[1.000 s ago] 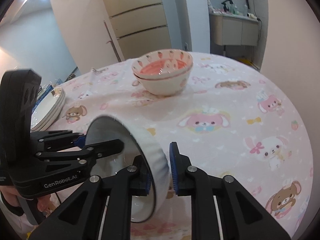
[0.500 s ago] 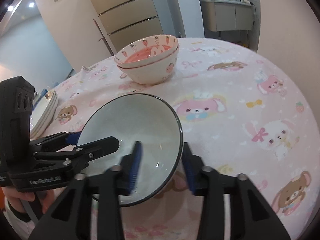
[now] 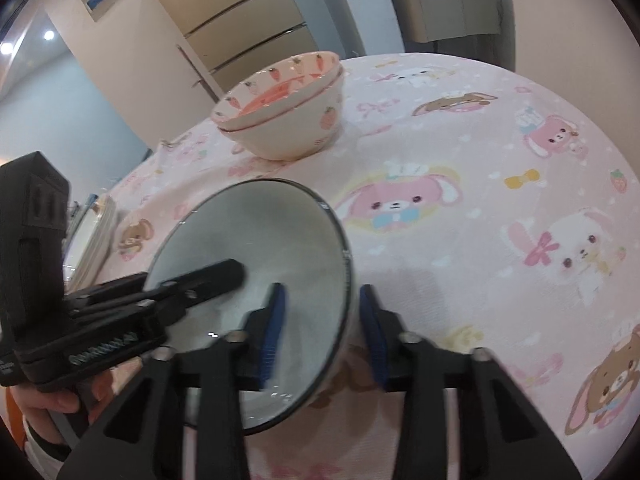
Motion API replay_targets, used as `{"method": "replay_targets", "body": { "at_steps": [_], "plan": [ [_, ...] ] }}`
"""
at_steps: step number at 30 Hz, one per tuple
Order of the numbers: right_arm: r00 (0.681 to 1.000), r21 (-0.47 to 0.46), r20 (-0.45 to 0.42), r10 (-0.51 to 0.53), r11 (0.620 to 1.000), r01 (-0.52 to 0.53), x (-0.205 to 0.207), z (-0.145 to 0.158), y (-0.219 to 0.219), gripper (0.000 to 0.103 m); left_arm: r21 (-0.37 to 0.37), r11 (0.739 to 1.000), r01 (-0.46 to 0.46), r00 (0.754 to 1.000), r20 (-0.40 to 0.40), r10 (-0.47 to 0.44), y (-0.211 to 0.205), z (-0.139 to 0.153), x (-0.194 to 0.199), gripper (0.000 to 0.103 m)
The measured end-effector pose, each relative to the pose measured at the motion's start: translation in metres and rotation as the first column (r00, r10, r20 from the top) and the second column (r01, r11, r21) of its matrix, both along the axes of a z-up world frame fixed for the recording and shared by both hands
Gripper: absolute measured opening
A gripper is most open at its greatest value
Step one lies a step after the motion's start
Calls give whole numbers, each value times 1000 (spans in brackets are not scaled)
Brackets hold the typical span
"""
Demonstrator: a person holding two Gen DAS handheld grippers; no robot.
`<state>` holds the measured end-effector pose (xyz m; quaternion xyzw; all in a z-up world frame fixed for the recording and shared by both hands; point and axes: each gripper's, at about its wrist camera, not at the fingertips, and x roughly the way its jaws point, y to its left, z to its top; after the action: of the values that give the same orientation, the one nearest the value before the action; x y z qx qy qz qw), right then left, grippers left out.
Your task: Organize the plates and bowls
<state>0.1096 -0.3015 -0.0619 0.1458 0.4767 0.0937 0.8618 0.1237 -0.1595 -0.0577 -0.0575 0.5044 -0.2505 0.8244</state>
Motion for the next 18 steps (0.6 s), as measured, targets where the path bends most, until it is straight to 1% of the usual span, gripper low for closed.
{"method": "replay_targets", "body": {
  "at_steps": [1,2,4,5,8,10,15,18],
  "plan": [
    [1000,-4,0,-3,1000,3,0,1,0,24,6,1000,3,1000,-1,-3,-2,0,-1,18],
    [1000,3,-3,-17,1000,17,-2,1,-3,17,12,1000,-8,1000,2,8,-3,2,-2,18],
    [999,53,-5,-37,998,37,-5,3,-9,15,-9,1000,-17,1000,-7,17,-1,5,-4,18],
    [999,62,-3,-37,997,37,-6,4,-10,15,-18,1000,-21,1000,-12,21,0,5,-5,18],
    [999,26,20,-31,999,31,-9,10,-5,14,-13,1000,-23,1000,-6,23,0,10,-9,18],
    [999,27,33,-32,999,31,-10,16,-3,14,-13,1000,-28,1000,4,28,2,16,-12,18],
    [995,7,100,-16,1000,15,-16,41,5,14,-42,998,-52,998,44,54,11,41,-19,18],
    [989,-6,147,2,1000,-1,-18,59,10,14,-47,997,-62,994,91,66,18,59,-25,18]
  ]
}}
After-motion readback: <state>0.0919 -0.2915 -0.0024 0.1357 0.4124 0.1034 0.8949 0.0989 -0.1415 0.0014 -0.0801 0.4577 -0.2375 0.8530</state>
